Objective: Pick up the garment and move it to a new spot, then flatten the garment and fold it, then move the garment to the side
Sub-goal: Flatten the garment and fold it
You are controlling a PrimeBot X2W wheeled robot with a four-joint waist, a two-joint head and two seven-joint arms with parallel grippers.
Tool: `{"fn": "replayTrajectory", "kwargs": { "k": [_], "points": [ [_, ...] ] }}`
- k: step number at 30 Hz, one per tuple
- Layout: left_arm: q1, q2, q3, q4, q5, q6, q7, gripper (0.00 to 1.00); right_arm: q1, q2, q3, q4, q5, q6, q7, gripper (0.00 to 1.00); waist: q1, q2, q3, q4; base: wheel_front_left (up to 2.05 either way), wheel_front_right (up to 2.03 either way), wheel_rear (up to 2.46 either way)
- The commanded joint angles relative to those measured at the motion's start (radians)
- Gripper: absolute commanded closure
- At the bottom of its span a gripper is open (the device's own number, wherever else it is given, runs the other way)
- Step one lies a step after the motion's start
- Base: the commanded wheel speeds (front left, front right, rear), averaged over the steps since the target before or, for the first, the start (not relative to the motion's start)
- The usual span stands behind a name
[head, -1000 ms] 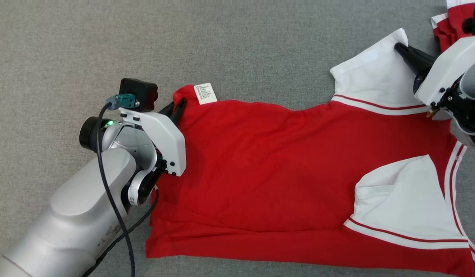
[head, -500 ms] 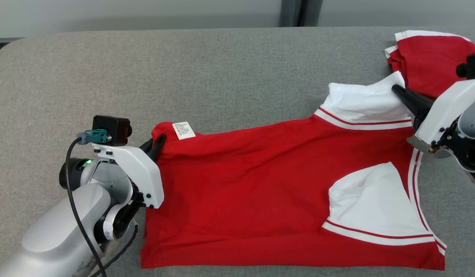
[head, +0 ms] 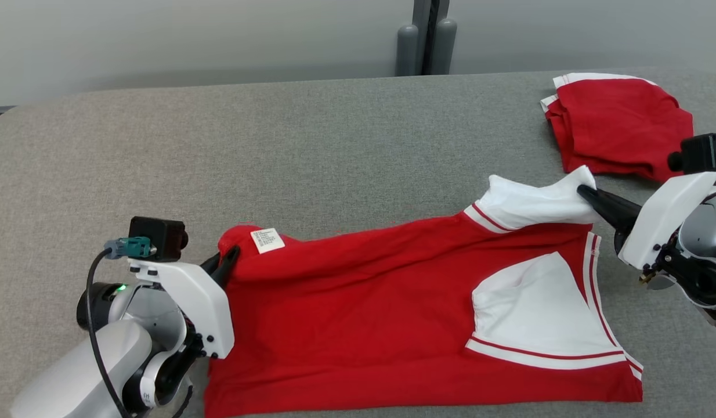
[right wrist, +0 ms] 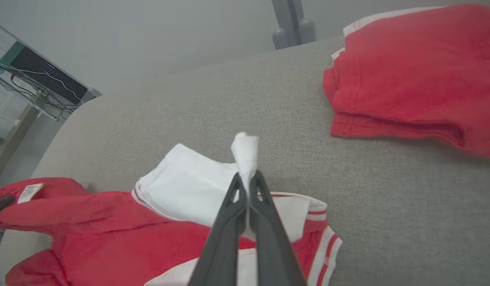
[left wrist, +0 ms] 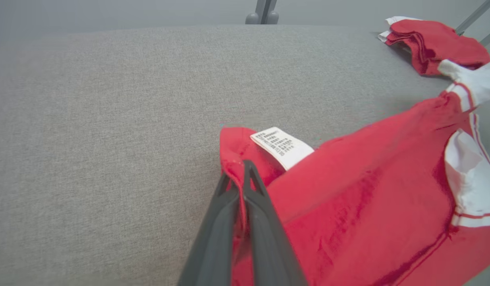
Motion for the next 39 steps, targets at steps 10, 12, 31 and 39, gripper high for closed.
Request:
{"fn": "replayTrajectory", "kwargs": {
  "k": [10,12,31,39],
  "points": [
    [0.074,0.093,-0.005,-0.124,-0.041,0.054,0.077,1.00,0.048,-0.066,0.042,-0.103,0.051,0.000,0.085,1.00,0.0000,0.0000,-0.025,-0.031,0.00,0.00,0.00],
    [0.090,0.111,-0.005,-0.145,-0.053,0.062,0.092,1.00,0.058,-0.075,0.049,-0.119,0.062,0.000,0.108,1.00,0.0000,0.0000,-0.031,-0.035,0.00,0.00,0.00],
    [0.166,0.176,-0.019,-0.243,-0.100,0.129,0.163,1.00,0.151,-0.200,0.079,-0.287,0.127,0.000,0.235,1.00,0.0000,0.0000,-0.039,-0.042,0.00,0.00,0.00],
    [0.184,0.179,-0.027,-0.256,-0.112,0.139,0.179,1.00,0.185,-0.204,0.095,-0.290,0.135,0.000,0.259,1.00,0.0000,0.0000,-0.042,-0.041,0.00,0.00,0.00]
  ]
}}
